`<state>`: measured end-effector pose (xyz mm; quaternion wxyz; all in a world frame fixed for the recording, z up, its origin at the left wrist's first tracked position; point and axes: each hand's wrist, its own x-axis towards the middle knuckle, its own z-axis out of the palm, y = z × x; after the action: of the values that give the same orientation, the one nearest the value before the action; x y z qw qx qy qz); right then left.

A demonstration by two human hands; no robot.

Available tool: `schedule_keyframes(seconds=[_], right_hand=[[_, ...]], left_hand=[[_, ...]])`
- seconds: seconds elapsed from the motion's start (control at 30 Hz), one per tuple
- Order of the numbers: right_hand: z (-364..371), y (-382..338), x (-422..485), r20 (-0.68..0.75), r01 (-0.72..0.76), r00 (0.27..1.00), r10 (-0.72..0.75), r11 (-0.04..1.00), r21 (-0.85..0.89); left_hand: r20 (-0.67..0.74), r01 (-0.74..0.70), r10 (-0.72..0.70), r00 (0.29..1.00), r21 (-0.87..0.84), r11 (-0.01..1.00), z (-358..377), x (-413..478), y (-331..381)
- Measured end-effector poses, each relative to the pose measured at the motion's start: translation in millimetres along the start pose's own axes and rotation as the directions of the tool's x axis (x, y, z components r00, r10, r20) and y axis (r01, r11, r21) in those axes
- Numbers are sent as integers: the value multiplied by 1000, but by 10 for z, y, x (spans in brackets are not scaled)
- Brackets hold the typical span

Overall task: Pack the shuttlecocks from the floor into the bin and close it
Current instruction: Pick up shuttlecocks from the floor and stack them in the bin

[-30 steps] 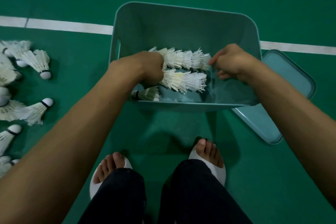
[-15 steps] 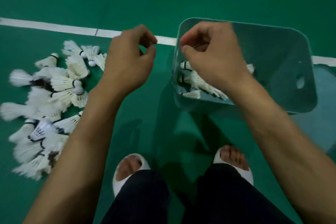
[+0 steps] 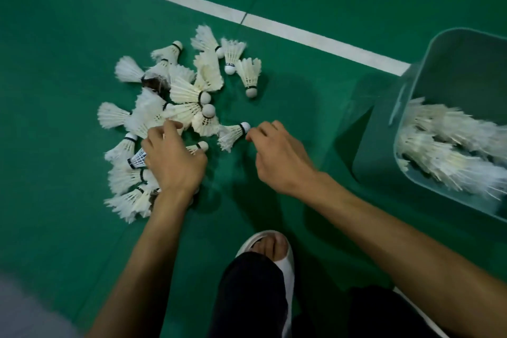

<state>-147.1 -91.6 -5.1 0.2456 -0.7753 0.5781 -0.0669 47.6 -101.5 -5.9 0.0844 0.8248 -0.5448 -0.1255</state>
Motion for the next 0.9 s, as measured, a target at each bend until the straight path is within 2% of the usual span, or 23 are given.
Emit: schedule_keyframes(seconds=[0.1,0.13,0.2,0.3,0.43,0.47,0.53,0.6,0.7,0.8,0.9], right_hand=[[193,-173,305,29,120,993,-117,976,-182],[262,-226,400,56,137,990,-128,971,-195],[375,-293,546,60,114,993,-104,973,-203],[484,-278,569,-77,-13,997,-3,979,-202],[440,-128,415,-219,-261,948,232,959,-113],[408,-76,371,-219,-303,935,281,950,-75],[329,9,282,-192,-351,922,338,935,-43],[251,32,229,-179,-367,919,350,927,-75],[123,-21,237,-193,-371,916,353,926,-69],[-17,-122,243,-297,-344,902,314,937,-55],[-223,-220,242,-485,-336,832,270,941,-52]], left_hand=[[248,-54,-26,968,308,950,179,-26,-71],[297,-89,-17,955,340,936,244,-40,-73],[319,-93,5,948,260,961,316,-34,-48],[267,-46,8,964,135,990,294,-5,-11],[167,91,-82,983,-47,995,129,-20,-33],[124,93,-81,989,-91,992,73,-38,-20],[46,-1,5,999,-103,995,-11,-86,48],[6,-117,118,993,-99,988,-24,-98,150],[43,-267,274,961,-116,957,115,33,265],[104,-202,220,970,-161,966,250,164,281],[46,-188,202,978,-214,959,249,114,288]])
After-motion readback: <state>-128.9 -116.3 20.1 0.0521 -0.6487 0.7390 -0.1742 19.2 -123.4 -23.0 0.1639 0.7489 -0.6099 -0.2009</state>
